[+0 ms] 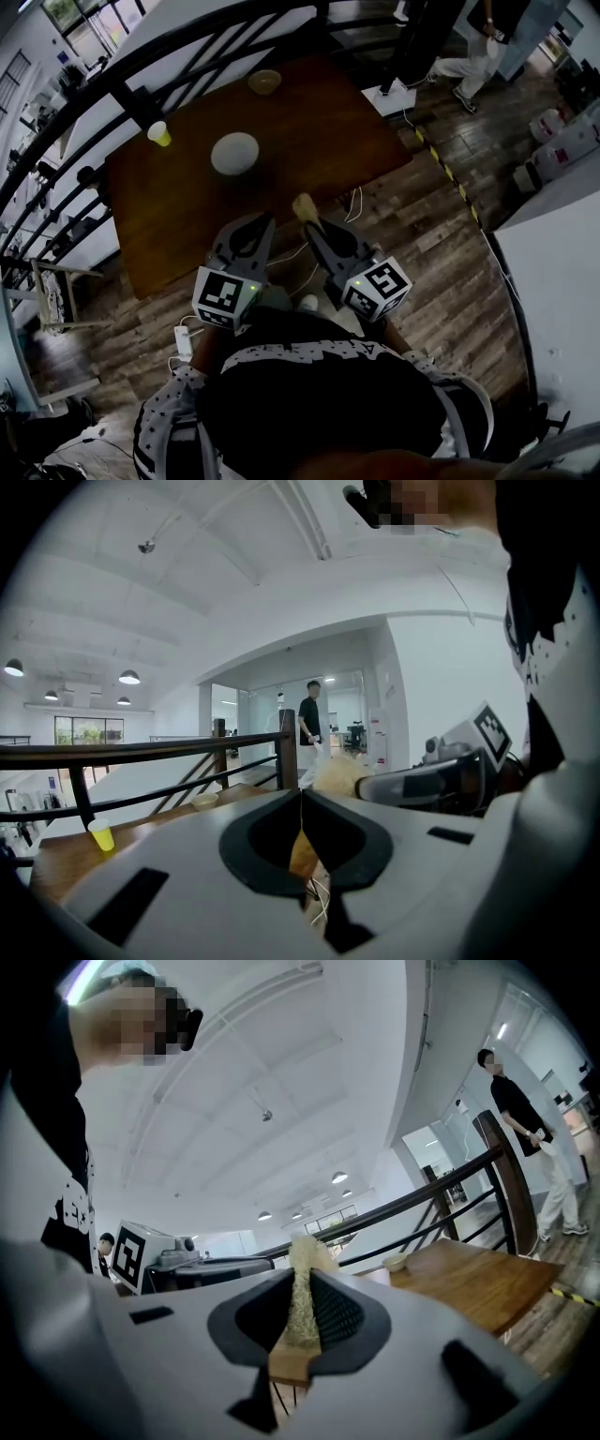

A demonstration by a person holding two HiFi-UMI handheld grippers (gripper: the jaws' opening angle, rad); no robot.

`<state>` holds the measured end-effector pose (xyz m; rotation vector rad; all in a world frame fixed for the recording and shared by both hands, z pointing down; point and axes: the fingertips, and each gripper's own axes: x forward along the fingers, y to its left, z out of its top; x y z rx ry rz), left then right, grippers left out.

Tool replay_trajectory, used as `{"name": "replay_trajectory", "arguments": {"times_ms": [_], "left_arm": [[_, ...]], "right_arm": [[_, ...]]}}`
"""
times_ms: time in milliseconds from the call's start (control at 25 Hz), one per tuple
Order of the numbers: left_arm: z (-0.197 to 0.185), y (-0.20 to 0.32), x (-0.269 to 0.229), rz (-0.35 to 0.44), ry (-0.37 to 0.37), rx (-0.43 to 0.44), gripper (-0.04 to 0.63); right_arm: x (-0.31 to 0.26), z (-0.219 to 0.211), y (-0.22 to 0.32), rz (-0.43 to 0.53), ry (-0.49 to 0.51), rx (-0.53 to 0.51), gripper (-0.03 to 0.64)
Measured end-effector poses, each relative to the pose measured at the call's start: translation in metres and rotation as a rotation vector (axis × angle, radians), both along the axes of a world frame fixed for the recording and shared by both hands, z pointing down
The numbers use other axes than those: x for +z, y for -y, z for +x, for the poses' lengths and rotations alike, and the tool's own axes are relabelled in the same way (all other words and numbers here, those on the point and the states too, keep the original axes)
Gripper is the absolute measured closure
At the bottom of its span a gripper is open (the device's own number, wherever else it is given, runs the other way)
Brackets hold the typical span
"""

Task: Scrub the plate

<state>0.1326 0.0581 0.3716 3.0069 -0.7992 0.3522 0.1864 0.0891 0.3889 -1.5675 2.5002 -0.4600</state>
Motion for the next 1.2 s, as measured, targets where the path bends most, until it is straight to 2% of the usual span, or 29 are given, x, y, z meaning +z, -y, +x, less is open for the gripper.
{"name": "replay_trajectory", "arguments": {"times_ms": [160, 440, 800, 1080, 1200], "left_arm": [[0.006, 0.007, -0.001, -0.012, -0.027, 0.008, 0.581], [0.037, 0.016, -0.003, 0.008, -0.058, 0.075, 0.581], [0.020, 0.058, 0.018, -0.050, -0.068, -0.017, 0.581], [0.021, 0.091, 0.005, -0.017, -0.086, -0.047, 0.581], [0.014, 0.101, 0.013, -0.037, -0.078, -0.067, 0.581]], "right_arm": [[0.000, 0.005, -0.002, 0.015, -0.003, 0.032, 0.568], [0.004, 0.023, 0.004, 0.001, -0.006, 0.080, 0.566], [0.012, 0.019, 0.043, -0.030, -0.036, 0.027, 0.568], [0.002, 0.021, 0.077, -0.018, -0.057, -0.008, 0.568], [0.005, 0.016, 0.089, -0.028, -0.057, -0.026, 0.566]]}}
